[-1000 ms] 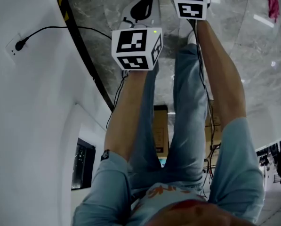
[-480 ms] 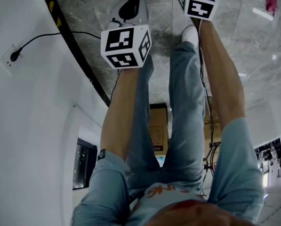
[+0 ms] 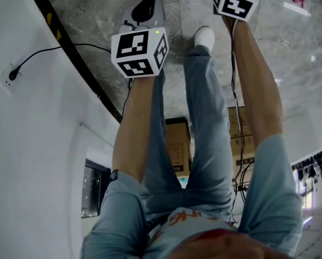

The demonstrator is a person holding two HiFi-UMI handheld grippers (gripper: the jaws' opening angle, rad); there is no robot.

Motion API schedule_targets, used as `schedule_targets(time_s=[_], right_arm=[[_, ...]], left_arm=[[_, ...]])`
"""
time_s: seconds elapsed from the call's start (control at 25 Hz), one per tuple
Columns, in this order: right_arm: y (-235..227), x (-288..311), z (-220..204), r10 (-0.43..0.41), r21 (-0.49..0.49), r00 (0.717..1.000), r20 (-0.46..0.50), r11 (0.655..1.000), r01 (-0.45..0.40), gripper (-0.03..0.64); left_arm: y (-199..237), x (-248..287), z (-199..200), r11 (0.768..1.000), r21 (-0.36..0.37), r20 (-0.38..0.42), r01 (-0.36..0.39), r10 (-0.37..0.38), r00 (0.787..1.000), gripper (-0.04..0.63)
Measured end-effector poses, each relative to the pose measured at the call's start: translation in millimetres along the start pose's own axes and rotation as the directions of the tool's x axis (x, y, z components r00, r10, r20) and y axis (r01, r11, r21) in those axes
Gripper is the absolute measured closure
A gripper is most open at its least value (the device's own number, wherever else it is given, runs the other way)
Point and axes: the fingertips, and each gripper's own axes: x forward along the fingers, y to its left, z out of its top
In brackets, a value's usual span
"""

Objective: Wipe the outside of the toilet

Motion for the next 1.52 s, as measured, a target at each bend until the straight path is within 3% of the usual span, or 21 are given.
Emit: schedule_targets(time_s=[0.16, 0.32, 0.48, 0.6, 0.76, 0.92, 1.0, 1.16, 1.36, 1.52], right_arm=[[-35.0, -16.5, 9.6, -0.008, 0.066, 1.0, 0.001, 0.998, 0.007, 0.555], [-64.0, -47.2, 10.3, 0.008, 0.068, 1.0, -0.005, 0.998, -0.008, 0.555], [-75.5, -91.3, 35.8, 0.026, 0.097, 0.998, 0.053, 0.995, -0.031, 0.555], [-78.0, -126.0, 60.8, 0.028, 0.14, 0.994, 0.102, 0.989, -0.042, 0.555], [-73.3, -169.1, 110.3, 0.031, 0.202, 0.981, 0.192, 0.977, -0.07, 0.556], [-59.5, -217.6, 163.3, 0.073, 0.146, 0.961, 0.268, 0.982, -0.116, 0.555], [-47.6, -246.3, 184.4, 0.1, 0.114, 0.954, 0.283, 0.984, -0.137, 0.555], [-30.9, -294.3, 247.6, 0.16, 0.056, 0.918, 0.362, 0.98, -0.193, 0.558], [-16.0, -351.4, 317.7, 0.186, -0.009, 0.885, 0.426, 0.979, -0.201, 0.557], [0.0, -388.2, 374.4, 0.208, -0.094, 0.852, 0.481, 0.978, -0.185, 0.557]], left_arm=[[-19.7, 5.0, 14.6, 1.0, 0.004, 0.019, 0.005, -0.005, 1.0, 0.6], [-48.1, 3.5, 35.3, 1.0, 0.012, 0.037, 0.007, -0.007, 0.999, 0.6], [-80.7, -6.6, 62.8, 0.998, 0.058, 0.051, 0.035, -0.038, 0.998, 0.6], [-108.3, -20.4, 83.2, 0.99, 0.123, 0.055, 0.072, -0.079, 0.995, 0.6], [-121.2, -44.8, 118.0, 0.994, 0.092, 0.119, 0.06, -0.071, 0.99, 0.6], [-131.2, -76.5, 147.4, 0.998, 0.059, 0.167, 0.034, -0.044, 0.985, 0.6], [-141.5, -104.3, 165.5, 0.997, 0.076, 0.188, 0.018, -0.032, 0.982, 0.6], [-190.6, -155.7, 236.7, 0.981, 0.194, 0.319, 0.006, -0.069, 0.945, 0.6], [-220.5, -211.2, 296.5, 0.985, 0.17, 0.401, -0.023, -0.048, 0.915, 0.6], [-217.0, -254.1, 346.5, 0.989, 0.124, 0.498, -0.079, 0.007, 0.867, 0.6]])
